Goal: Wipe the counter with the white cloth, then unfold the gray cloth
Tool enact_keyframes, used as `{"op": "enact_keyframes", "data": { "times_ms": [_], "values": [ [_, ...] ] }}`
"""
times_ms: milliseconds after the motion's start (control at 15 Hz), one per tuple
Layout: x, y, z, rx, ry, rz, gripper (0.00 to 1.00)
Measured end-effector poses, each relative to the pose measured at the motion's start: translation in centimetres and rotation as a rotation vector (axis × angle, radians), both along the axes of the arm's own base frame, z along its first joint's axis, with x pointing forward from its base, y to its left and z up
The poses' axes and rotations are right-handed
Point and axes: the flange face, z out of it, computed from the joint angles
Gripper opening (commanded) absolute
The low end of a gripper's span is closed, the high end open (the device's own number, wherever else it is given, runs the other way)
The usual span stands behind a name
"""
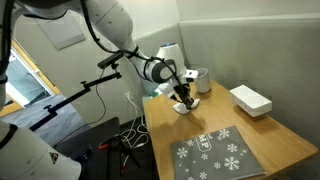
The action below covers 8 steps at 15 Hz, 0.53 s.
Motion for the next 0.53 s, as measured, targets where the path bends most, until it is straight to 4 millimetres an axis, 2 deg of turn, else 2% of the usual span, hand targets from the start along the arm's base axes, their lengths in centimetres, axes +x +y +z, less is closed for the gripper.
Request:
{"op": "enact_keyframes", "data": {
  "times_ms": [267,533],
  "values": [
    [0.0,-5.5,0.0,0.0,0.016,-0.136,0.01],
    [-1.2,-11.0,0.0,-0.009,0.04,-0.262,0.01]
  ]
}}
